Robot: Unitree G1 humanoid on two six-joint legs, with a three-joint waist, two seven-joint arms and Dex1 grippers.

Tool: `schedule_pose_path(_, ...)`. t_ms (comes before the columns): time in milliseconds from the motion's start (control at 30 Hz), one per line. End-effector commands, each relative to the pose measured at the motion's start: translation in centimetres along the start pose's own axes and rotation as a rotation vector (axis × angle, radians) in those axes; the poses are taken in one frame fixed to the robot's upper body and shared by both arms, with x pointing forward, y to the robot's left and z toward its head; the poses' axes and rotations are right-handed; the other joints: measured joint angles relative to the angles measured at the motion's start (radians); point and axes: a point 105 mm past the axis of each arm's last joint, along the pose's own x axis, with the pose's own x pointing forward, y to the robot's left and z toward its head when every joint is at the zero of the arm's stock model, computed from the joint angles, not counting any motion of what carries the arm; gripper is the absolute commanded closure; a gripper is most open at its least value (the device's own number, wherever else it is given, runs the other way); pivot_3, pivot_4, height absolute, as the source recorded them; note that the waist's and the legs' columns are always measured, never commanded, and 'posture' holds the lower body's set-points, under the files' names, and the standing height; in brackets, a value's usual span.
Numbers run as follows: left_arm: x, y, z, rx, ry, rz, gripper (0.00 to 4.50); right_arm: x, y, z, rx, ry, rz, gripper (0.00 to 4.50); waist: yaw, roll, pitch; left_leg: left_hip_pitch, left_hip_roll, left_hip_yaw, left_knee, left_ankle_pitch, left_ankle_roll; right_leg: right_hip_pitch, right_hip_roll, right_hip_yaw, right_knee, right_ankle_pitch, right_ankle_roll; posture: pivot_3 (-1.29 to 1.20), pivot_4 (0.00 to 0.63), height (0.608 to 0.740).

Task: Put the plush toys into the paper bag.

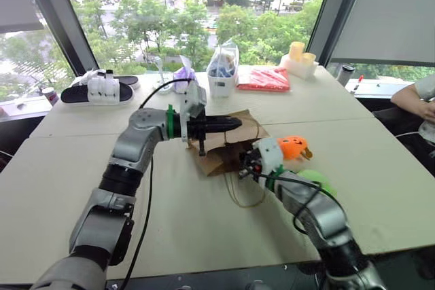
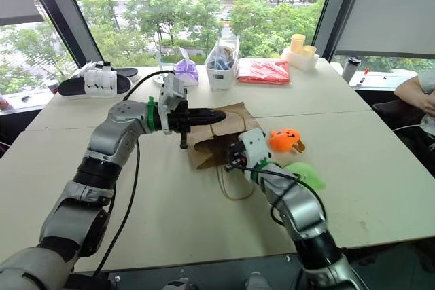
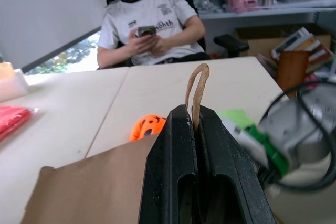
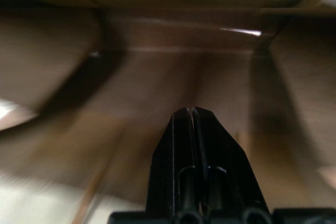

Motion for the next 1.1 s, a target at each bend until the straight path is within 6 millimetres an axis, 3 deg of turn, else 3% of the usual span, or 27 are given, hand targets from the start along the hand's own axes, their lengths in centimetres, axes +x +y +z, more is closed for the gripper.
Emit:
schedule_pose_path(33,-0.2,0.6,4.0,0.014,-0.124,0.066,4.43,1.8,-0.6,-0.6,-0.001,0.015,-0.07,4.5,-0.002,0.0,0.0,0.0,0.0,0.0,0.0,0.0,0.0,0.0,0.0,0.0,0.0,0.0,0.0,0.0,0.15,0.74)
schedule_pose_path(200,-1.5,3.7,9.1,0.007,-0.309,0.272,4.43,2.2,0.8,-1.8,-0.013,0.044,-0.02,4.5,-0.002,0.0,0.0,0.0,0.0,-0.001,0.0,0.0,-0.001,-0.001,0.0,0.0,0.0,0.0,0.0,0.0,0.15,0.74)
schedule_pose_path(367,-2.2,4.2,10.7,-0.018,-0.378,0.321,4.43,1.7,1.1,-2.4,-0.019,0.047,-0.006,4.5,-0.007,0.002,-0.001,0.002,0.0,0.0,-0.001,0.0,-0.001,0.0,0.0,0.0,0.001,0.0,0.0,0.0,0.15,0.74)
schedule_pose_path(500,-1.8,2.7,8.2,-0.03,-0.307,0.286,4.43,0.9,0.7,-1.6,-0.011,0.022,-0.009,4.5,-0.01,0.002,-0.001,0.002,0.0,0.0,-0.001,0.001,-0.001,0.0,0.0,0.0,0.001,0.0,0.0,0.0,0.15,0.74)
schedule_pose_path(600,-1.2,0.9,4.1,-0.046,-0.213,0.258,4.43,-1.3,-0.1,1.6,-0.025,-0.066,0.009,4.5,-0.014,0.002,-0.001,0.002,0.0,0.0,-0.001,0.001,-0.001,0.0,0.0,0.0,0.001,0.0,0.0,0.0,0.15,0.74)
schedule_pose_path(667,-1.2,0.4,2.8,-0.051,-0.188,0.26,4.43,-2.7,-0.5,3.1,-0.038,-0.09,0.026,4.5,-0.013,0.002,-0.001,0.001,0.0,0.0,-0.001,0.001,-0.001,-0.001,0.0,0.001,0.001,0.0,0.0,0.0,0.15,0.74)
schedule_pose_path(833,-1.2,-0.7,1.1,-0.083,-0.182,0.258,4.43,-9.5,-2.8,5.9,-0.129,-0.081,0.045,4.5,0.007,0.002,-0.001,-0.002,0.0,-0.001,0.0,0.001,-0.001,-0.002,0.0,0.0,0.0,0.0,0.0,0.0,0.15,0.74)
schedule_pose_path(933,-1.4,-1.0,1.0,-0.093,-0.185,0.254,4.5,-12.5,-3.5,5.2,-0.158,-0.012,0.062,3.69,0.009,0.002,-0.001,-0.002,0.0,-0.001,0.0,0.0,-0.001,0.0,0.0,-0.001,-0.001,0.0,0.0,0.0,0.15,0.74)
schedule_pose_path(1000,-1.5,-1.2,0.9,-0.098,-0.183,0.251,4.5,-15.0,-4.3,4.3,-0.166,0.048,0.051,2.63,0.008,0.002,-0.001,-0.001,0.0,-0.001,0.0,0.0,0.0,0.001,0.0,-0.001,-0.002,0.0,0.0,0.0,0.15,0.74)
schedule_pose_path(1100,-1.6,-1.4,0.9,-0.104,-0.187,0.25,4.5,-16.8,-4.9,3.0,-0.158,0.118,0.025,1.25,0.006,0.002,-0.001,-0.001,0.0,0.0,0.0,0.0,0.0,0.001,0.0,0.0,-0.002,0.0,0.0,0.0,0.15,0.74)
